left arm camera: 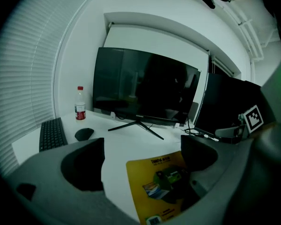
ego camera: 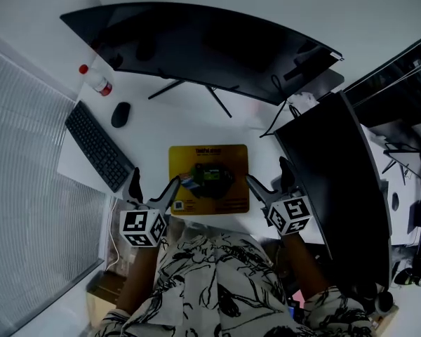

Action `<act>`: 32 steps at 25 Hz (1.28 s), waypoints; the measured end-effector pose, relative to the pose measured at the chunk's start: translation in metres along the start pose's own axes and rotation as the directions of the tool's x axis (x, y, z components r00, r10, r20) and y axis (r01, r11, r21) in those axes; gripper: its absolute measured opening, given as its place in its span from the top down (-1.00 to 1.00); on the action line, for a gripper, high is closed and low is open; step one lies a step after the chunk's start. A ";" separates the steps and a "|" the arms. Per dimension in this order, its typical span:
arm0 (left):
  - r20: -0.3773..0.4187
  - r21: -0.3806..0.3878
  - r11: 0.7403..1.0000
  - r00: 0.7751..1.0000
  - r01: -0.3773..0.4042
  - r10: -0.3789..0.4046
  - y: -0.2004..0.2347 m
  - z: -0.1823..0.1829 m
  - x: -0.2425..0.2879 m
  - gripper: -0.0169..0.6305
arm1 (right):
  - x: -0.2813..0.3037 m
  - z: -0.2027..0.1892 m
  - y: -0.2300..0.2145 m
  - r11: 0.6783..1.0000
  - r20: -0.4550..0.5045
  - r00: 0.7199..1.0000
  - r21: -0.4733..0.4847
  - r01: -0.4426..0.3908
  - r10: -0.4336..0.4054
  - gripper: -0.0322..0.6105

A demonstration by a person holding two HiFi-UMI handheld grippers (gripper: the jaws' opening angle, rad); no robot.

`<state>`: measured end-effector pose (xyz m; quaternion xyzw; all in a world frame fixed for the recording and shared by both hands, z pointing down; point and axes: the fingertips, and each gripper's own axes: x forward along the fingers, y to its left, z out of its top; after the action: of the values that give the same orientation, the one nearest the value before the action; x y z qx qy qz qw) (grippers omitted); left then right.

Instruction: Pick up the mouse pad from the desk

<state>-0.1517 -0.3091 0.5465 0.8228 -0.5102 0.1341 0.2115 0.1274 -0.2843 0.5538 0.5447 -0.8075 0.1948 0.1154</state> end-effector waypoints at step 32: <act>-0.320 -0.114 0.993 0.947 -0.026 -0.012 0.019 -0.147 0.069 -0.36 | 0.062 -0.153 -0.016 0.993 -0.439 0.898 0.089 0.076 -0.030 -0.18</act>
<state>-0.1389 -0.2996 0.7092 0.7744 -0.4790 0.2367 0.3388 0.1148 -0.2744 0.7187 0.5140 -0.7347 0.3504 0.2705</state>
